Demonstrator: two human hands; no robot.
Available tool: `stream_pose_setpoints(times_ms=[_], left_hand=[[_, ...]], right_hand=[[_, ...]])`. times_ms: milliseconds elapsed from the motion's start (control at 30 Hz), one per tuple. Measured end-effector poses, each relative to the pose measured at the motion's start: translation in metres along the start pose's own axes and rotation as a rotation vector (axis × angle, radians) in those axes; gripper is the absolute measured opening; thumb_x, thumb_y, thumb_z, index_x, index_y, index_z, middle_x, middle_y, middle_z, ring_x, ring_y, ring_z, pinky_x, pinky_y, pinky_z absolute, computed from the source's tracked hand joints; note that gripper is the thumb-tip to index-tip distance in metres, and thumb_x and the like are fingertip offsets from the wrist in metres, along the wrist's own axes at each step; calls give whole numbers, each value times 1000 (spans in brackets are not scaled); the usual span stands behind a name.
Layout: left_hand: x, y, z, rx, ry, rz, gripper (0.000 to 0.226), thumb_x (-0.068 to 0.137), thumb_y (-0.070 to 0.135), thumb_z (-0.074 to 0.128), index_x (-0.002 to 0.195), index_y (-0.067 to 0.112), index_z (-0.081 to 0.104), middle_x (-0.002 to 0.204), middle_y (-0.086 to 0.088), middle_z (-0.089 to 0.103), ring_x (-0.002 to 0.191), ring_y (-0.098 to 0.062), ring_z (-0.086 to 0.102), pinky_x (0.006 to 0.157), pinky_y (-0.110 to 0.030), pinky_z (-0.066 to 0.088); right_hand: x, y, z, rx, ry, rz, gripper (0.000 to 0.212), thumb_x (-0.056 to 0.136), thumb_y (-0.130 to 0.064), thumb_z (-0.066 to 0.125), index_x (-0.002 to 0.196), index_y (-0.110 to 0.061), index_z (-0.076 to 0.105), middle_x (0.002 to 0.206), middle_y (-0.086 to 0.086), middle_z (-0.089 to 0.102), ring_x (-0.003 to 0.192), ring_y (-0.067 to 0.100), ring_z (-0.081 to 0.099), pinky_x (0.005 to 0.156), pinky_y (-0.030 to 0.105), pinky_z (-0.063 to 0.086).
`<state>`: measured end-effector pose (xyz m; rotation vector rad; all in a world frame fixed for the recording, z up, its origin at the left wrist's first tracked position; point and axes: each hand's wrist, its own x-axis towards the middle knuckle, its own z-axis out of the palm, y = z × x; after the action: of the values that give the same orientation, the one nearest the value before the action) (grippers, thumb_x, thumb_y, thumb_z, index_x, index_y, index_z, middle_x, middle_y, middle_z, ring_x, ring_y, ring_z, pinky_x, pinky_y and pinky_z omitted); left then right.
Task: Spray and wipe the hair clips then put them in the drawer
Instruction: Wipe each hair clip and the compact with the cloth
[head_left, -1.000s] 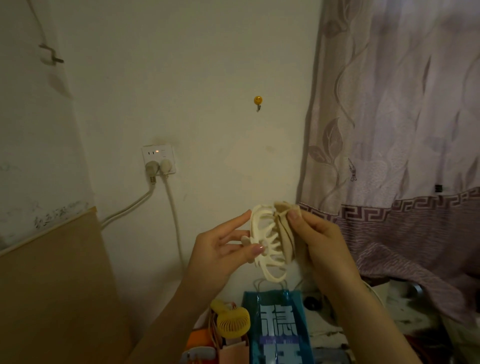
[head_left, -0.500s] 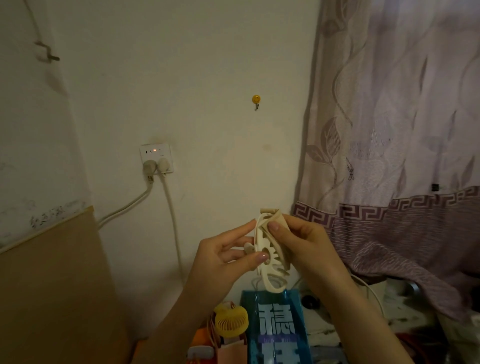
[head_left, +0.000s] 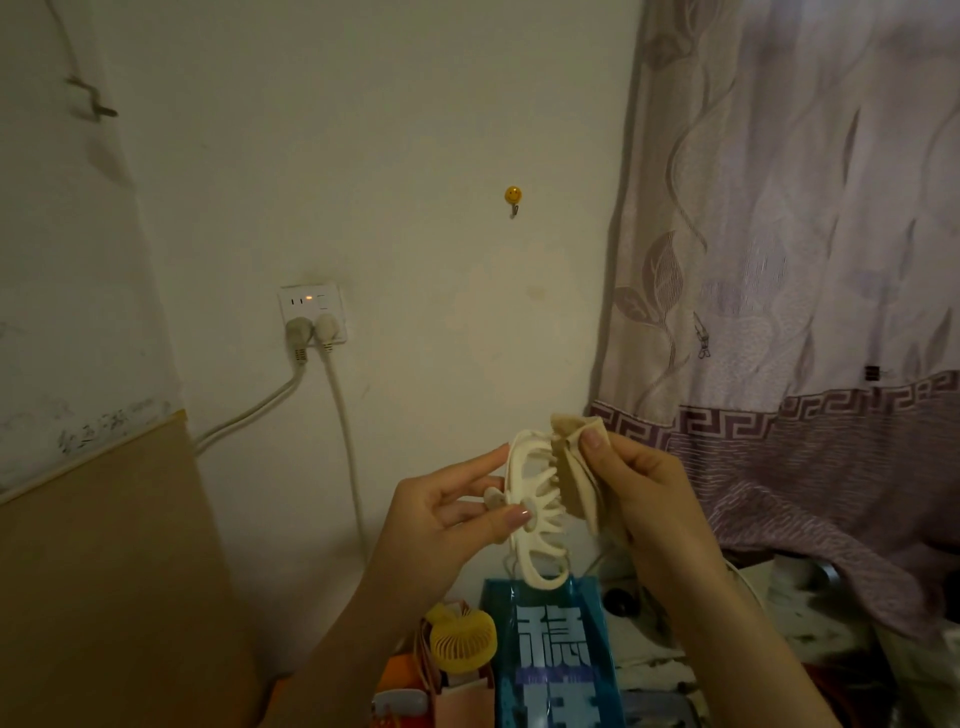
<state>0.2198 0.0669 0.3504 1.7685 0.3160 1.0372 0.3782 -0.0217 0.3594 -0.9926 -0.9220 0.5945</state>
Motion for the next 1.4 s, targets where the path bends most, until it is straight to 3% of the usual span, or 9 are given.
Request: stream_pose_setpoints(times_ms=[67, 167, 400, 500, 600, 767, 900, 1033, 1400], left_hand=[[0, -1, 3, -3, 9, 8, 56, 65, 17, 75, 120, 21, 63, 91, -2, 75, 79, -16, 72, 67, -20, 55], [0, -2, 6, -6, 30, 22, 59, 66, 18, 75, 123, 19, 62, 93, -2, 75, 80, -20, 72, 68, -20, 55], [-2, -3, 5, -5, 6, 29, 61, 65, 19, 73, 125, 16, 59, 93, 1, 75, 82, -16, 72, 69, -19, 55], [-3, -4, 4, -24, -4, 12, 60, 66, 17, 74, 125, 15, 60, 93, -2, 75, 82, -17, 72, 68, -20, 55], [-3, -6, 3, -49, -21, -7, 56, 66, 17, 74, 121, 20, 62, 93, -4, 75, 84, -19, 72, 69, -22, 56], [-2, -7, 0, -68, 4, -2, 53, 68, 16, 74, 120, 22, 63, 95, -6, 74, 87, -23, 72, 72, -25, 57], [-1, -7, -3, -108, 64, 18, 55, 67, 18, 72, 121, 20, 62, 96, -9, 74, 90, -23, 71, 71, -24, 56], [0, -7, 0, -117, 97, 37, 52, 70, 18, 71, 121, 23, 62, 96, -7, 74, 90, -21, 71, 71, -23, 56], [-2, -13, -2, -162, 145, 29, 47, 69, 23, 73, 114, 35, 67, 99, -7, 73, 95, -23, 70, 75, -26, 56]], right_hand=[[-3, 1, 7, 11, -57, -24, 39, 79, -30, 58, 111, -11, 69, 95, 10, 75, 87, 22, 71, 71, 25, 58], [-7, 7, 16, -26, -67, -78, 41, 73, -26, 64, 111, -11, 69, 92, 8, 75, 81, 20, 72, 64, 23, 56], [-3, 11, 16, 41, -23, -40, 43, 70, -21, 68, 110, -7, 69, 91, 13, 75, 81, 25, 72, 67, 30, 59], [-3, 11, 14, 66, -15, -2, 36, 71, -21, 66, 104, -7, 71, 87, 17, 74, 76, 28, 72, 62, 33, 60], [-4, 12, 11, 97, 34, 27, 30, 73, -24, 64, 96, -6, 73, 89, 22, 72, 80, 34, 70, 68, 40, 60], [-6, 12, 1, 70, 129, 53, 28, 83, -25, 59, 92, -2, 73, 90, 24, 71, 78, 32, 67, 69, 39, 58], [-11, 14, -1, 23, 21, 98, 37, 78, -35, 56, 92, -5, 74, 94, 25, 70, 81, 33, 68, 74, 39, 57], [-18, 19, 9, -19, -130, 158, 37, 79, -35, 55, 91, -5, 72, 87, 17, 72, 70, 19, 68, 64, 28, 54], [-23, 27, 10, 152, -95, 207, 35, 83, -33, 52, 93, -9, 76, 94, 18, 73, 74, 22, 70, 60, 29, 58]])
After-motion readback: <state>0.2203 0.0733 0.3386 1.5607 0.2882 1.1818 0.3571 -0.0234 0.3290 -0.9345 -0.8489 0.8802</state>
